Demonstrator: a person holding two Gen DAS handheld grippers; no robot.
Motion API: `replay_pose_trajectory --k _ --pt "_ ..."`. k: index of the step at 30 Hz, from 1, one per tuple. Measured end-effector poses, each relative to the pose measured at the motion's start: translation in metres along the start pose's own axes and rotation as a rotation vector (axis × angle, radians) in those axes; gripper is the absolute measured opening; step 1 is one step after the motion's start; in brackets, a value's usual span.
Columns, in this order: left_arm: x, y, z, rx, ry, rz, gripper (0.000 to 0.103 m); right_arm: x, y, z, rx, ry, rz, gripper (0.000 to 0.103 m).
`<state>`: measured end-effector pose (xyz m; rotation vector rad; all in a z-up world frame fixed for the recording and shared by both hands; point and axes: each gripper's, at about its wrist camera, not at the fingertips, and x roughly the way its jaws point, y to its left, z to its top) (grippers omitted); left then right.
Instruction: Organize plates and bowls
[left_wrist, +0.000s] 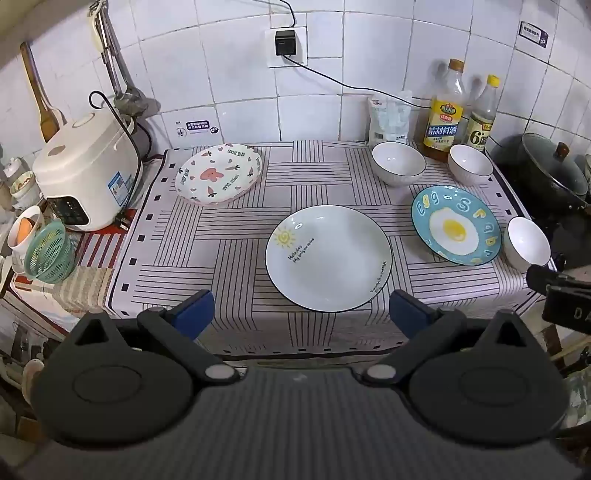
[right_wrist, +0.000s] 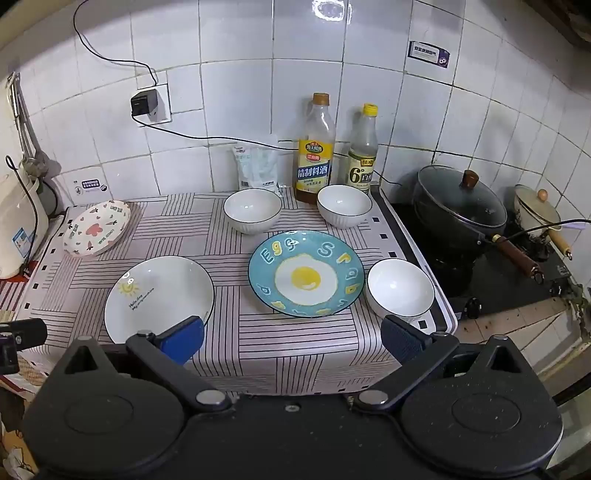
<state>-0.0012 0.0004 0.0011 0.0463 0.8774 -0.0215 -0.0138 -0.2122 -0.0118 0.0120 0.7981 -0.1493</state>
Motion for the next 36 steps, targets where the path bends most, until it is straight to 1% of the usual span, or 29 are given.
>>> replay_pose_trajectory --k 8,9,14,15,18,27,36 --pt "-0.008 -0.003 -0.005 -0.006 -0.034 0.006 0.101 -0.001 0.001 -0.002 -0.003 -0.001 -0.007 0.103" --pt "-0.004 0.001 -0.003 -0.021 -0.014 -0.009 0.101 0.001 0.001 -0.001 -0.003 -0.001 -0.008 0.103" --pt "-0.007 0.005 -0.004 -0.011 -0.026 -0.028 0.1 0.0 0.001 -0.005 -0.009 0.0 -0.015 0.103" --pt "-0.008 0.004 -0.005 -0.003 -0.029 -0.032 0.1 0.001 0.002 -0.002 -0.014 0.006 -0.016 0.103" --pt "-0.008 0.001 -0.006 0.013 -0.042 -0.024 0.101 0.002 0.002 -0.003 -0.017 0.011 -0.017 0.103" --pt "-0.004 0.005 -0.009 -0.015 -0.037 -0.035 0.102 0.002 0.002 -0.004 -0.028 0.014 -0.024 0.103" --pt "-0.002 0.003 -0.013 -0.002 -0.046 -0.041 0.102 0.001 0.001 -0.006 -0.033 0.012 -0.024 0.103"
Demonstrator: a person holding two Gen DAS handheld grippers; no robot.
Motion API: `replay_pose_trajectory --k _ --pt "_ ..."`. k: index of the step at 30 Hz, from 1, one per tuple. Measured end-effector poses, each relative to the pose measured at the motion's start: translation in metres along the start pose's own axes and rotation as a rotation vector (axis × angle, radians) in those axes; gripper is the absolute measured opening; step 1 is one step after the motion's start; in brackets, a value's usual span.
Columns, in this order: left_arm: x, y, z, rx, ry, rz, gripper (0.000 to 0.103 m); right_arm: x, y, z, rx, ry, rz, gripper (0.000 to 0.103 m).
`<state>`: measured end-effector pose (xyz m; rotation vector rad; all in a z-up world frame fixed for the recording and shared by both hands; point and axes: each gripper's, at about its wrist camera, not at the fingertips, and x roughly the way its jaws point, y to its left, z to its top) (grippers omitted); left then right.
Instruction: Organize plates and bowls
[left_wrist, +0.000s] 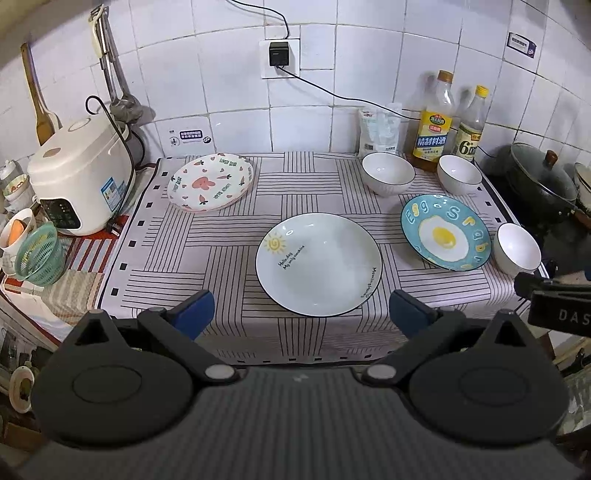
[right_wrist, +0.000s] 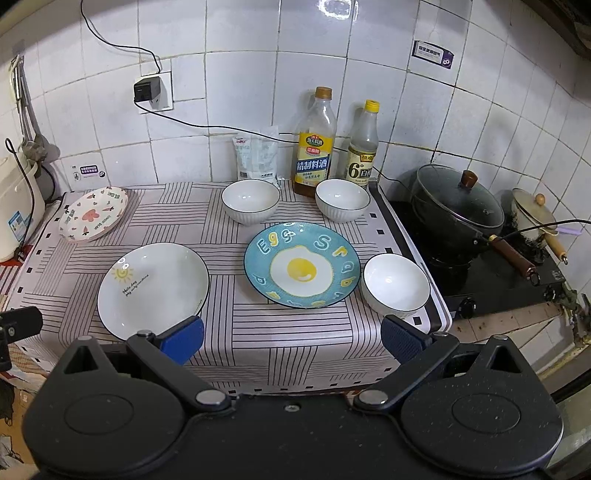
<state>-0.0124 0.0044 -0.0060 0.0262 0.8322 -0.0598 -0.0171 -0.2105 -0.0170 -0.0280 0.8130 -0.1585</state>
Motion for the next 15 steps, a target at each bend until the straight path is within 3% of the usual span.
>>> replay_pose_trajectory --k 15 --pt "0.0044 0.0032 -0.0027 -0.013 0.011 0.007 0.102 -0.0009 0.0016 0.0023 -0.004 0.001 -0.005 0.103"
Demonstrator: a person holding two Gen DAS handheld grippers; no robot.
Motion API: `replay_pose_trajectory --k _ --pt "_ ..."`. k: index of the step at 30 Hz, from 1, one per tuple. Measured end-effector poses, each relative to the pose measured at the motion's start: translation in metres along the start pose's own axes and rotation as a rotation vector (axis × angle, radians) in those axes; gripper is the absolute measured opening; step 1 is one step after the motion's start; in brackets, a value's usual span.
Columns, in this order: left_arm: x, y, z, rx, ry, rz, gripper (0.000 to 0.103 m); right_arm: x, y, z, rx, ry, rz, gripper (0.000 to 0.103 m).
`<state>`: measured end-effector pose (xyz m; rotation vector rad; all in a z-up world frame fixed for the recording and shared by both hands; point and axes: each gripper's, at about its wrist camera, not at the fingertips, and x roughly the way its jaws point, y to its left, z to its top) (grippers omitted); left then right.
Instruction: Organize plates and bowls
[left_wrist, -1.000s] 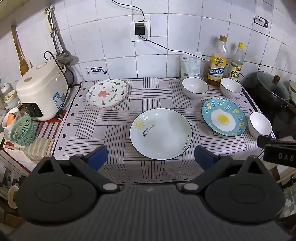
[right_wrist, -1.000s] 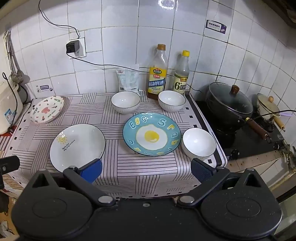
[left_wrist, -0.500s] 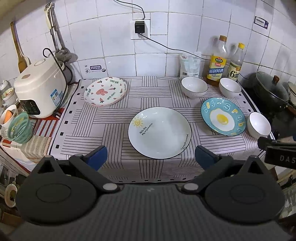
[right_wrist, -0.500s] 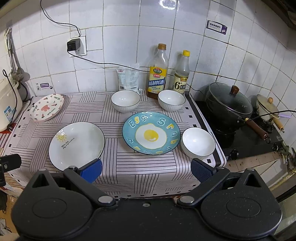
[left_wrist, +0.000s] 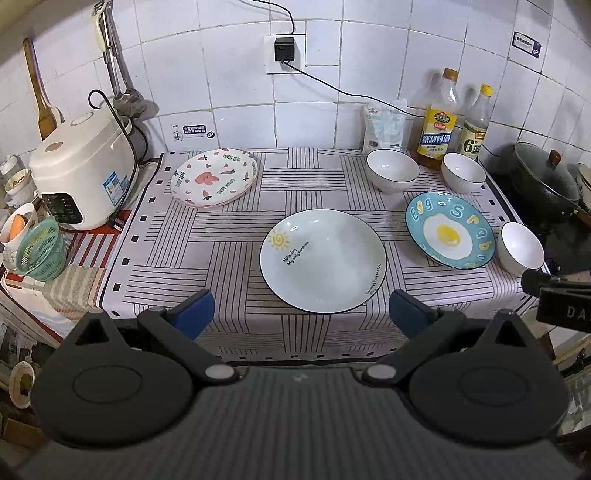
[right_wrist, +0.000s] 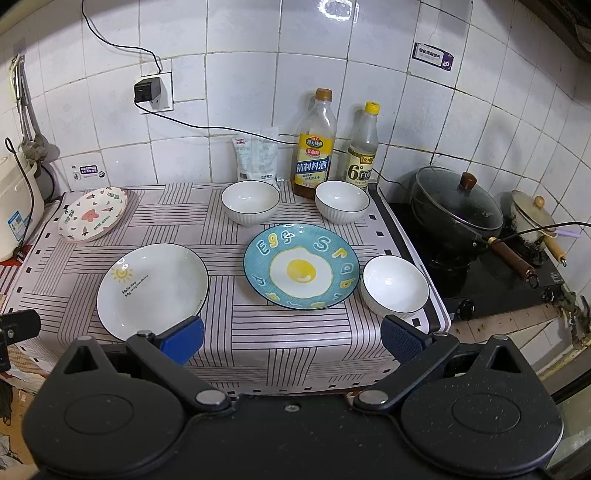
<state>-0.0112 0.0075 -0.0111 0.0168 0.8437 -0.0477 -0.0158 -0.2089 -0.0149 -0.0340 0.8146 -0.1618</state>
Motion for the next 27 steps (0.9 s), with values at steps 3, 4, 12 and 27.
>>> replay_pose_trajectory --k 3,4,12,27 --pt "0.0 0.0 0.0 0.002 -0.001 0.001 0.102 0.0 0.0 0.0 -0.003 0.0 -0.001 0.103" --pt "0.0 0.0 0.0 0.002 -0.001 0.001 0.102 0.0 0.0 0.0 -0.004 0.0 -0.002 0.103" --pt "0.001 -0.001 0.0 0.005 -0.001 0.0 0.102 0.002 0.001 -0.002 -0.009 0.003 -0.008 0.103" --pt "0.011 0.018 0.01 0.0 -0.056 -0.066 0.102 0.0 0.001 -0.002 -0.003 -0.131 0.129 0.103"
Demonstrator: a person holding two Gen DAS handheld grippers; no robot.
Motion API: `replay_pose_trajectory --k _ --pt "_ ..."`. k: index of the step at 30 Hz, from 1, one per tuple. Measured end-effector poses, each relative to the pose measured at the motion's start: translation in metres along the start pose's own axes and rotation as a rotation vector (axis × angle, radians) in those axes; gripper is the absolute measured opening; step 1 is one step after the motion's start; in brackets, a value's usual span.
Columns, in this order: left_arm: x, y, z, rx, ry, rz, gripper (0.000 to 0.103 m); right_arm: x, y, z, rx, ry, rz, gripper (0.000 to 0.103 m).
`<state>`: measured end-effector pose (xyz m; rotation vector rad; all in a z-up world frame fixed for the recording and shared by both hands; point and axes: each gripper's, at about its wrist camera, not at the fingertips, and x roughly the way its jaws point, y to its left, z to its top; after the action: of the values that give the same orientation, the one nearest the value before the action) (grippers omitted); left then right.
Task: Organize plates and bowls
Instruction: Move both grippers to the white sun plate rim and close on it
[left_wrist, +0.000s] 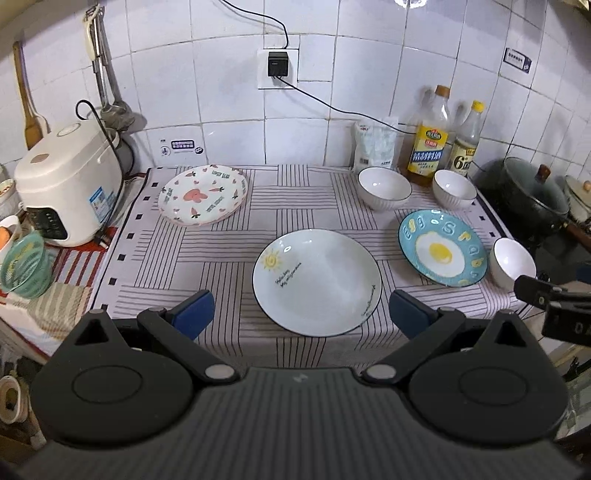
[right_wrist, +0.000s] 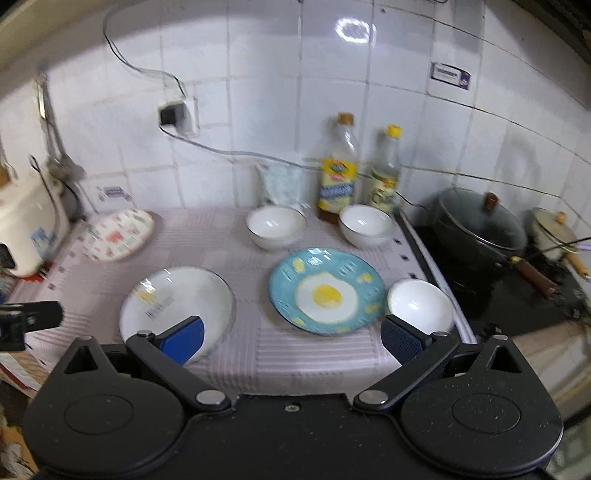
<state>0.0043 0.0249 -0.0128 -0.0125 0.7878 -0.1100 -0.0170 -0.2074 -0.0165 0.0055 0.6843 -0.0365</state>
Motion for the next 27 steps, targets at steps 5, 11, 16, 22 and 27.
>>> replay_pose_trajectory --k 5,11,16,22,27 --pt "0.012 0.014 0.009 0.004 -0.001 -0.006 0.1 0.01 0.002 -0.004 0.0 -0.092 0.102 0.103" --pt "0.047 0.035 0.013 -0.015 0.045 0.016 0.1 0.039 0.011 -0.006 -0.051 -0.122 0.181 0.103" --pt "0.1 0.049 0.01 -0.015 0.12 0.069 0.097 0.086 0.02 -0.012 -0.06 -0.043 0.274 0.099" --pt "0.172 0.056 -0.002 -0.014 0.266 0.077 0.079 0.158 0.037 -0.034 -0.033 0.112 0.391 0.09" --pt "0.205 0.066 -0.013 -0.087 0.267 0.031 0.066 0.207 0.047 -0.048 0.001 0.214 0.426 0.071"
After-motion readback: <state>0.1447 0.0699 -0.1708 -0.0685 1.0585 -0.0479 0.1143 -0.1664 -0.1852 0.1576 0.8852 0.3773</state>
